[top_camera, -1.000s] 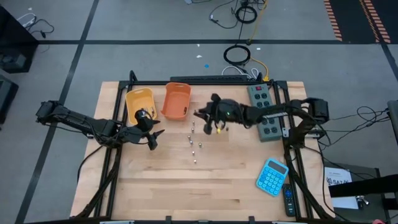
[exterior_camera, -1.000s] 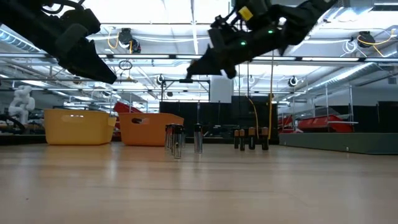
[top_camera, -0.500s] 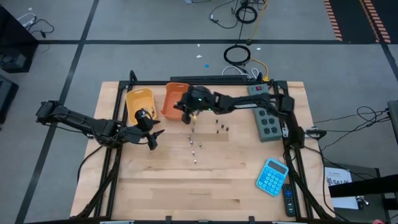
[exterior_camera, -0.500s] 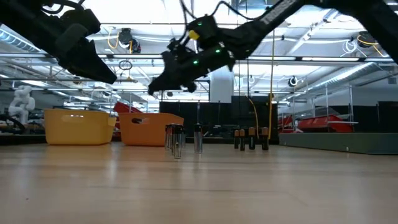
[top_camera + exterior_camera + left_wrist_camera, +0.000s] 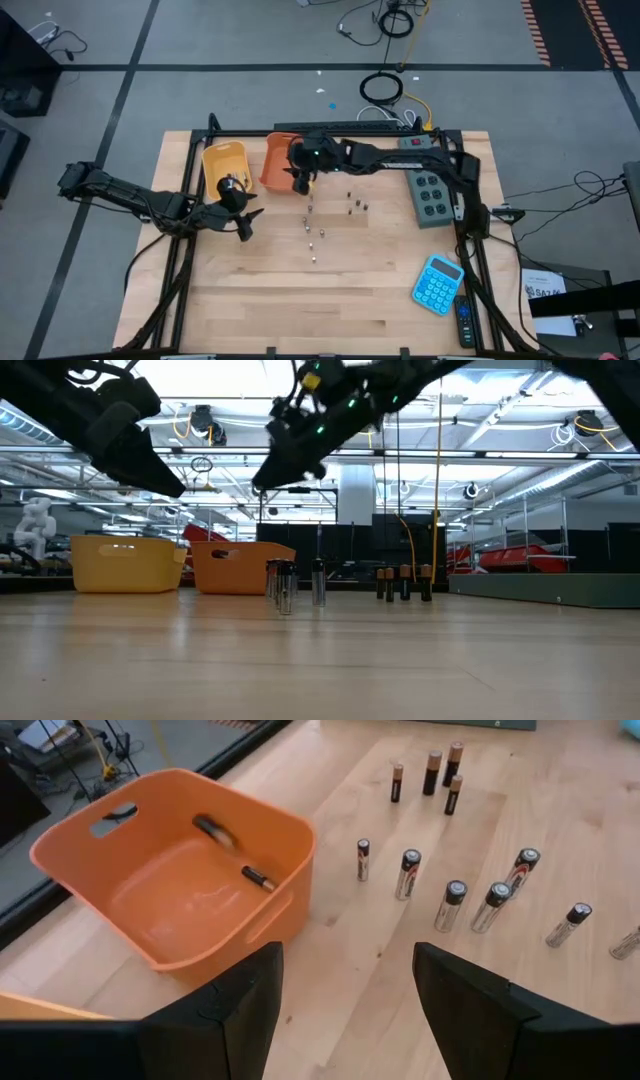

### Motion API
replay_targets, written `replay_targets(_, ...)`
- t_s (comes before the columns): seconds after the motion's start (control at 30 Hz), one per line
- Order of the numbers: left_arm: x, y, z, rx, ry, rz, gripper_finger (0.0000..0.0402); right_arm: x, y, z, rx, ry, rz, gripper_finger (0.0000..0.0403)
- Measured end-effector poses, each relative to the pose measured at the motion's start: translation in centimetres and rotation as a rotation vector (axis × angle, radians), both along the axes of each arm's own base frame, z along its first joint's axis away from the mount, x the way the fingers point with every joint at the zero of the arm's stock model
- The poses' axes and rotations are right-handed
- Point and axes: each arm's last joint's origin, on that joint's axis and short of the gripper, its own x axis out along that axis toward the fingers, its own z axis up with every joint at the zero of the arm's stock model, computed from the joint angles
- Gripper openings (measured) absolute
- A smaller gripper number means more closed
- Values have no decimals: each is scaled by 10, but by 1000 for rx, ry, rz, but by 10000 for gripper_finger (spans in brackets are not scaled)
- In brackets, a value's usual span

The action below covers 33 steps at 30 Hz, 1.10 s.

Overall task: Sort batteries
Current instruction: Put the black battery into the orange bin

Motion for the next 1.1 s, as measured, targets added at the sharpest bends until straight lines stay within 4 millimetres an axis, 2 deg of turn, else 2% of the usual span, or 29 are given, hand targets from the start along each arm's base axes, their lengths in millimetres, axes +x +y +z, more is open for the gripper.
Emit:
replay_targets(0.13, -1, 0, -2, -2, 20, 0, 235, -25, 32, 3, -63, 92, -34, 151)
replay_targets(0.23, -1, 0, -1, -3, 17, -1, 235, -51, 51, -1, -62, 85, -77, 150)
replay_targets(0.43, -1, 0, -1, -4, 12, -1, 235, -110, 72, -36, 17, 19, -224, 150)
replay_targets(0.53, -1, 0, -1, -5, 10, -1, 235, -134, 75, -51, 77, -49, -262, 150)
replay_targets(0.67, 0, 0, 0, -5, -3, -4, 235, -161, 76, -77, 104, -52, -347, 150)
replay_targets(0.83, 0, 0, 0, -4, -5, -5, 235, -177, 84, -101, 126, -73, -390, 150)
replay_targets(1.1, 0, 0, 0, -3, -2, -6, 235, -192, 107, -116, 93, -92, -445, 150)
